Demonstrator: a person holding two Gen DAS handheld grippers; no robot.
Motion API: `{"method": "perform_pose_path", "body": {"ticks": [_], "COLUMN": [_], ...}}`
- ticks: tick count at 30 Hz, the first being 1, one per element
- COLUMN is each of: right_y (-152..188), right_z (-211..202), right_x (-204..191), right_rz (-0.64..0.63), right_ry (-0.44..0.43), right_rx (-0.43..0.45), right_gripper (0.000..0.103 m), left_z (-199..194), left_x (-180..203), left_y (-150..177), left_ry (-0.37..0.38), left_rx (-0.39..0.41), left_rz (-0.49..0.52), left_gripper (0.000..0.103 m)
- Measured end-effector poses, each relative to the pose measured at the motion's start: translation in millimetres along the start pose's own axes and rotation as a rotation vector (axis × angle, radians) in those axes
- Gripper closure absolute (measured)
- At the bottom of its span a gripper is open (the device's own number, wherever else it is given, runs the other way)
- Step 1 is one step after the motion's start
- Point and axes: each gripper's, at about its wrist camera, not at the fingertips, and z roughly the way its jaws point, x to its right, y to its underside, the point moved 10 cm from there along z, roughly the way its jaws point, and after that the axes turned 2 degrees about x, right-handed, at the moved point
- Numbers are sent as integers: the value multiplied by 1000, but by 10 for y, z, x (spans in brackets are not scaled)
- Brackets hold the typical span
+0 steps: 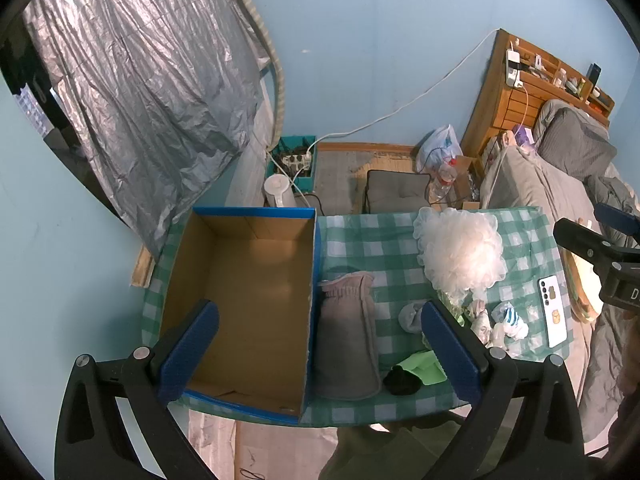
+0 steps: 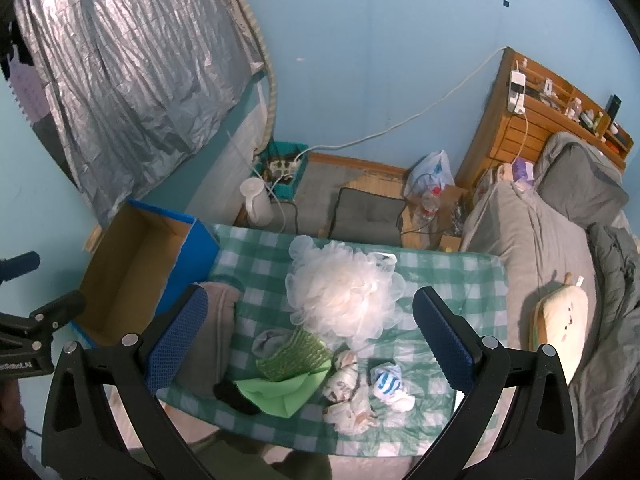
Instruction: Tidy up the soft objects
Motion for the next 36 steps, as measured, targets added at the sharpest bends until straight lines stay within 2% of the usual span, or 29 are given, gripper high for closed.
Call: {"method": "perform_pose_path", "body": {"ticks": [36], "right_y": [101], "right_z": [55], "right_x": [51], "right_rz": [3], "right_ry": [4], "right_rx": [-2], "right_gripper": [1], "left_z": [5], "left_x": [45], "left_y": [71], "left_ry": [29], "left_rx": [-11], "left_rz": [-8], "left_gripper": [1]}}
